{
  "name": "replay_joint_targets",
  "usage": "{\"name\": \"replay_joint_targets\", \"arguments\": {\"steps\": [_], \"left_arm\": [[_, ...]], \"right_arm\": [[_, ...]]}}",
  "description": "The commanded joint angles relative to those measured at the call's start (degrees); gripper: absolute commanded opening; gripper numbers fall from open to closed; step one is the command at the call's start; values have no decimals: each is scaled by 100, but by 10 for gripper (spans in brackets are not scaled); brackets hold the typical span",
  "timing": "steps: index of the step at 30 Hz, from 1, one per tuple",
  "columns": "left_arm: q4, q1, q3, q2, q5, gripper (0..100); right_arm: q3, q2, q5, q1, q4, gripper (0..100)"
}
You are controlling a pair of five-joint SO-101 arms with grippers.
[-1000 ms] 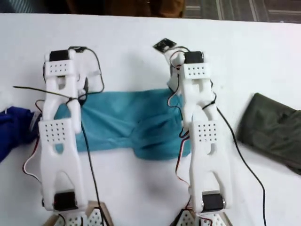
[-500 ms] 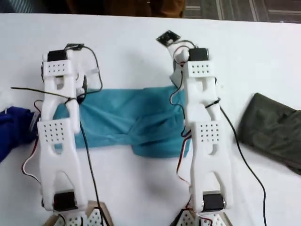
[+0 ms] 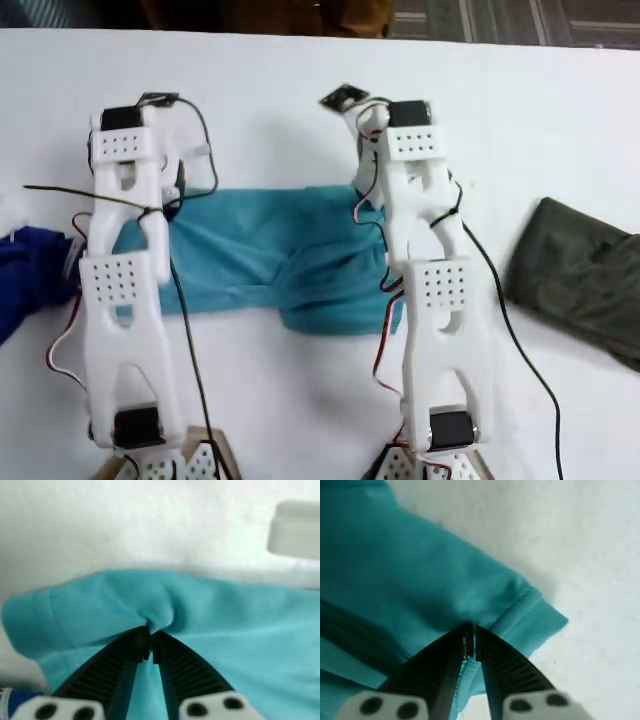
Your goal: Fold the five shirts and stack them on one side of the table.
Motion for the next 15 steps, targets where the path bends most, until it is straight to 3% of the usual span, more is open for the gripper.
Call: {"name": "replay_joint_targets", "arguments": {"steps": [1, 7, 15], "left_arm": [[-273, -193, -110, 53, 26, 26], [-510, -255, -215, 70, 44, 25], [-642, -422, -338, 114, 914, 25]], "right_arm": [[18, -242, -44, -66, 4, 19], [9, -84, -18, 75, -778, 19], [-79, -136, -18, 84, -1516, 19]]}}
